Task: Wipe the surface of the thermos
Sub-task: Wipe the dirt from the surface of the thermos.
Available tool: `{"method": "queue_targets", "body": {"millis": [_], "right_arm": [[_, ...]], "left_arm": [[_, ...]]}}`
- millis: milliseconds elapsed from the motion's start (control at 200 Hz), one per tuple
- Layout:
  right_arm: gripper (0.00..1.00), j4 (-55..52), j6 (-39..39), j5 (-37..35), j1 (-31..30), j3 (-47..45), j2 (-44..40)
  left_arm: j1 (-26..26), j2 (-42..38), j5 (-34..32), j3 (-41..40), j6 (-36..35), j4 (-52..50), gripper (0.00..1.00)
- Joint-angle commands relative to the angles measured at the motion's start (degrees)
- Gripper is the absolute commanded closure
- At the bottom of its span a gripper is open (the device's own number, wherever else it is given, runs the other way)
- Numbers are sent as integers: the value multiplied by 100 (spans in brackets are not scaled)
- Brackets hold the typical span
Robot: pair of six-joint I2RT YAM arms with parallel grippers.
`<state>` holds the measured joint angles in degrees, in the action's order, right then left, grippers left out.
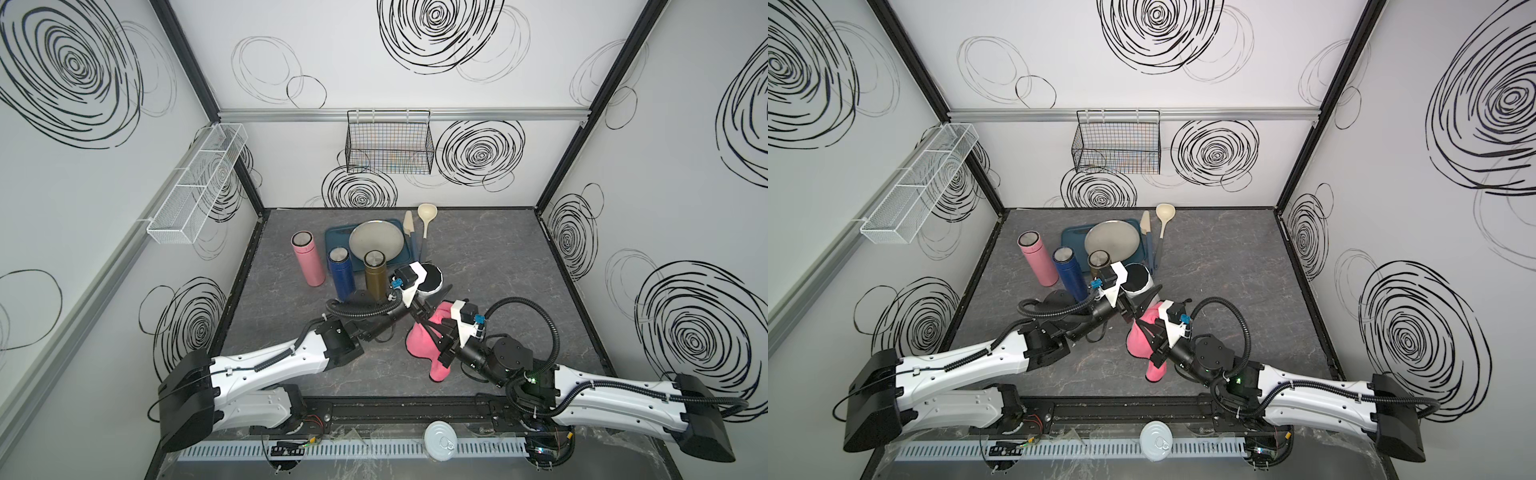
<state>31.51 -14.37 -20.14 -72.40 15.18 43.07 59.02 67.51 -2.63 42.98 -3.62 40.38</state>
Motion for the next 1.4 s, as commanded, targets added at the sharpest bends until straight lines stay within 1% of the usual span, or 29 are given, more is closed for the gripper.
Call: {"method": "queue_targets", "body": {"millis": [0,70,250,360,445,540,630,690,776,911,991,1041,1101,1151,1196,1296,1396], "right_arm": [[100,429,-422,-495,210,-473,35],[100,225,-378,-476,201,-331,-68],[100,-86,288,61,180,546,-453],[100,-115,316,261,220,797,-520],[100,-39,147,250,284,584,-524],[100,188,-244,77,420,-23,-545],[100,641,-568,232,536,-695,-627],[100,579,-602,206,544,-804,-708],[100,158,-384,232,545,-461,-872],[100,100,222,957,560,338,-942],[100,-11,393,1297,578,782,-775],[100,24,424,1371,578,855,-669],[100,208,405,1332,591,670,-595],[100,385,292,1129,616,375,-548],[100,518,68,948,680,34,-528],[100,851,-367,845,878,-751,-519],[100,682,-503,598,905,-999,-683]], "left_arm": [[162,-113,330,0,176,513,100],[162,-60,380,19,193,539,100],[144,61,542,123,243,498,100],[157,30,709,101,228,497,100],[181,8,735,66,123,468,100],[188,7,728,35,46,483,100],[188,50,746,46,9,493,100],[188,107,773,83,-18,488,100],[188,190,812,153,5,455,100],[204,252,1066,195,25,411,100],[213,239,1283,144,-58,424,100],[206,225,1321,110,-110,444,100],[198,204,1289,96,-140,444,100],[173,202,1292,89,-141,444,100],[147,202,1322,96,-126,453,100],[101,219,1423,112,-55,478,100],[76,257,1570,130,51,530,100]]}}
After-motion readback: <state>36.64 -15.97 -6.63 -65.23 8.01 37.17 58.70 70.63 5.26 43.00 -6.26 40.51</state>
